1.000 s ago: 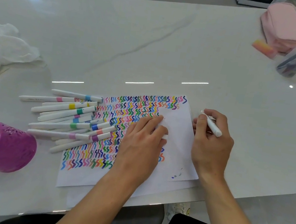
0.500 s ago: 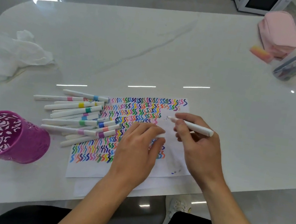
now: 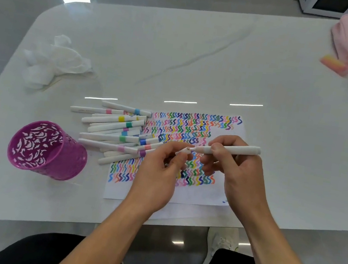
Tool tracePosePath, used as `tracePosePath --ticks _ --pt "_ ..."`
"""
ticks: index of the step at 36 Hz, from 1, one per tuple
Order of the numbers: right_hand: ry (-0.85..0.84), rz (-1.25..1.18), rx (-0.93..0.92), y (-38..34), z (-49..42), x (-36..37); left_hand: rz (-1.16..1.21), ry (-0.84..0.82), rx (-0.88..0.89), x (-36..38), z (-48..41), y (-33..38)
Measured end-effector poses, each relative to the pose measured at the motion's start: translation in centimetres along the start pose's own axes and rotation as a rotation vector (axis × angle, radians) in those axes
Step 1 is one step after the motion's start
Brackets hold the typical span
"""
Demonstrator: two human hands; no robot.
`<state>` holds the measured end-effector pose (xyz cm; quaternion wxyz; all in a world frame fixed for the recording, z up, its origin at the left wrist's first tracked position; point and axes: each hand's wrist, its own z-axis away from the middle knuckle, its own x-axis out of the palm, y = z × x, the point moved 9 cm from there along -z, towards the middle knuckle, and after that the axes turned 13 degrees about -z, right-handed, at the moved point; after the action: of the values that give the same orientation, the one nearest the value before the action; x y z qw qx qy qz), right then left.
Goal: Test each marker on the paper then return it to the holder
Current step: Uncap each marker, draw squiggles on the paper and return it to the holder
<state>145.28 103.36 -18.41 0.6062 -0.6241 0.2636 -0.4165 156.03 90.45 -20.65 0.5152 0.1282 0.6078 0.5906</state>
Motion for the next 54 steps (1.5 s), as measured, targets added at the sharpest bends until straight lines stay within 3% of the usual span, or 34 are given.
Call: tracePosePath --ticks 7,15,26,40,45,54 --pt "-0.025 0.075 0.016 0.3 -0.2 0.4 -0.076 -0.037 0.044 -0.3 -0.1 0.1" --pt "-0.044 -0.019 0.073 1.2 -0.2 1.0 -0.107 -0.053 0.124 -0.4 0.0 0.4" --pt "-0.085 -0.166 0.126 2.2 -0.7 2.5 -0.184 0.072 0.195 -2.4 -0.5 1.0" --pt "-0.081 -0.124 0.200 3.6 -1.2 3.9 -0.294 0.135 0.224 -3.4 -0.8 0.6" --pt "-0.101 -0.146 0.282 4.1 -1.9 4.0 -0.234 0.096 0.201 -3.0 -1.2 -0.1" --pt "-0.026 -0.232 0.282 4.4 -4.0 4.2 -0.118 0.204 0.214 -3.0 -2.9 1.2"
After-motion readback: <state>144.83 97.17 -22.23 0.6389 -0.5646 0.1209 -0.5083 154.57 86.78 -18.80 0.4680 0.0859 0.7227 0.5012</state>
